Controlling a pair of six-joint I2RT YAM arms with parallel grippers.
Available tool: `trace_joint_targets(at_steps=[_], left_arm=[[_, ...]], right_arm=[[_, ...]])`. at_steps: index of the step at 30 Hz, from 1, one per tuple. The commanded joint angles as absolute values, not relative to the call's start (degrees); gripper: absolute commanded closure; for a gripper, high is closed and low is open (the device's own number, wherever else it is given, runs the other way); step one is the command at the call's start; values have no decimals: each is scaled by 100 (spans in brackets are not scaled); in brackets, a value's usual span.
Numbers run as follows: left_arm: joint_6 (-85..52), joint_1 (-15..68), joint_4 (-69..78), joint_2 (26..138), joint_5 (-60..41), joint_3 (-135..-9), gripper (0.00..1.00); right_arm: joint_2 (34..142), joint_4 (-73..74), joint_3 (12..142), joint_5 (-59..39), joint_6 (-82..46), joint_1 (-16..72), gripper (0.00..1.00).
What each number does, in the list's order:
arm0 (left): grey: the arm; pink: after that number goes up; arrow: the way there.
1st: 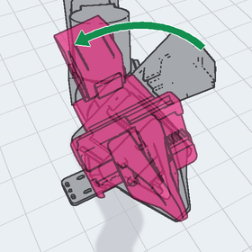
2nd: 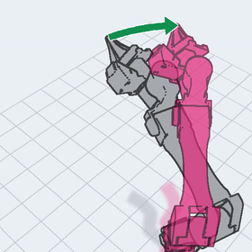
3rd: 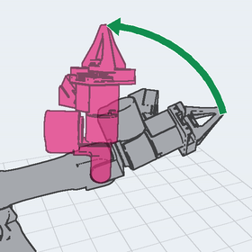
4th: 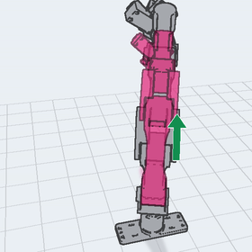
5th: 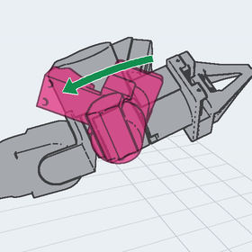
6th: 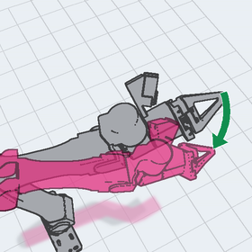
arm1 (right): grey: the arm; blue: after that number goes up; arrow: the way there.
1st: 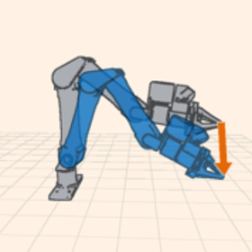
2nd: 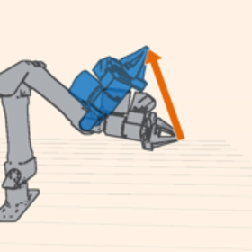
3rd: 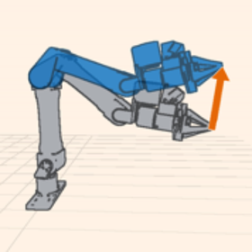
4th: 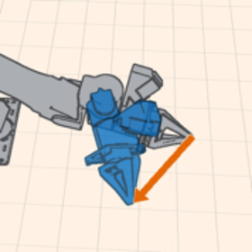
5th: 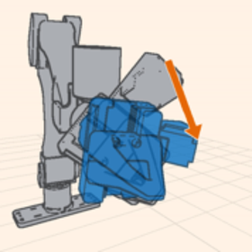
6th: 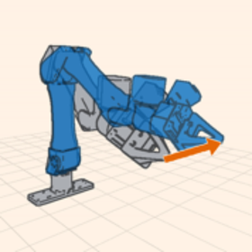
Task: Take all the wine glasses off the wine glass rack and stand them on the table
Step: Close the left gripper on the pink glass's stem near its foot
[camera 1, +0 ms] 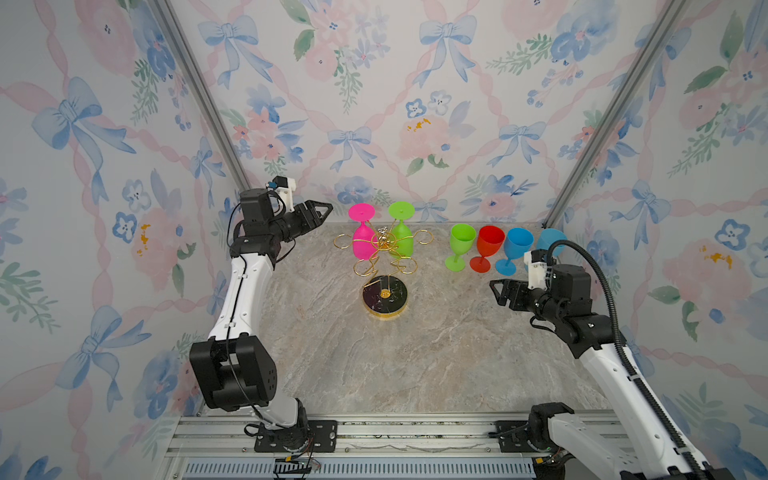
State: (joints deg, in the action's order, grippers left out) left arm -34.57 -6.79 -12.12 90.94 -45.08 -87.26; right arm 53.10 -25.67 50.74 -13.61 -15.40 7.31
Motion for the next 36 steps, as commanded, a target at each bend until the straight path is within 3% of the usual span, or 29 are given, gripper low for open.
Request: trace_joint_targets(at_steps=[1, 11, 36], left_arm=[[-3657, -609, -1248, 9297, -4996, -8941, 42], [-3809, -228, -1248, 9891, -5115, -9410, 53], [-3978, -18, -1248, 10281, -5016, -9591, 69]], right_arm=[[5209, -2493, 5008, -1468, -1601, 800, 13], [5038, -2553, 4973, -1449, -1591, 817, 13], [4983, -2532, 4939, -1406, -1600, 817, 12]])
